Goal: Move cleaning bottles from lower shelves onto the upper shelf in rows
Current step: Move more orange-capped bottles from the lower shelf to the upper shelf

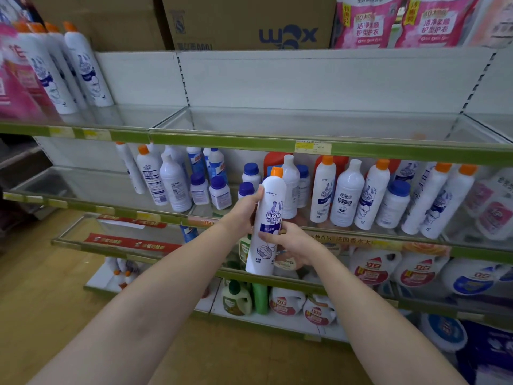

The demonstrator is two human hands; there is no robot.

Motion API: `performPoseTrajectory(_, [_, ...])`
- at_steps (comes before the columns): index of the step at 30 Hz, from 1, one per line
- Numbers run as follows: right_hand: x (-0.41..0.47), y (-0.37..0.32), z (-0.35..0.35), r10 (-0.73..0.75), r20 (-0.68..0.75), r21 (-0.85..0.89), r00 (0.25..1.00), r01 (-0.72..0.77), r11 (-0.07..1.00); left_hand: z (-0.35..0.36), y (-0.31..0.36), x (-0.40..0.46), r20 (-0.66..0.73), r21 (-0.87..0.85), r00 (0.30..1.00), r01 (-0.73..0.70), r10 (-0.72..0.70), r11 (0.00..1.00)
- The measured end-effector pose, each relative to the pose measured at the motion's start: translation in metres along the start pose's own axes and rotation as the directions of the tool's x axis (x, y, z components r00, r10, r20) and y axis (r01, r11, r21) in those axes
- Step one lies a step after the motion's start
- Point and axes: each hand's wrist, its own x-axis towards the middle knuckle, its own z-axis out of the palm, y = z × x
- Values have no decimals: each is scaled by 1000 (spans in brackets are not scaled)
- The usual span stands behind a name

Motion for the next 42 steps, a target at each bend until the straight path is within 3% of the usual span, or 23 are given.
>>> performPoseTrajectory(8, [17,-11,32,-38,-2,-39,999,38,999,-39,8,-5,-114,0,992,-54,53,999])
performPoseTrajectory(16, [37,-38,76,-64,-87,-87,994,56,995,-94,28,-5,-49,-21,987,-152,151,988])
performPoseTrajectory(19, [46,-57,104,-139,-145,-68,980,130,989,-119,47,-4,-11,-11,975,-221,221,975])
performPoseTrajectory(29, [111,-127,217,-310,-295,-143,904,279,950,-239,134,-7,-73,114,925,-363,372,925])
performPoseTrajectory(36, [151,-187,296,-446,-420,-265,790,363,893,-321,202,-23,-51,136,835,-538,548,832])
performPoseTrajectory(42, [179,-245,344,-493,-471,-230,731,438,869,-369,267,-38,14,194,736,-666,677,720])
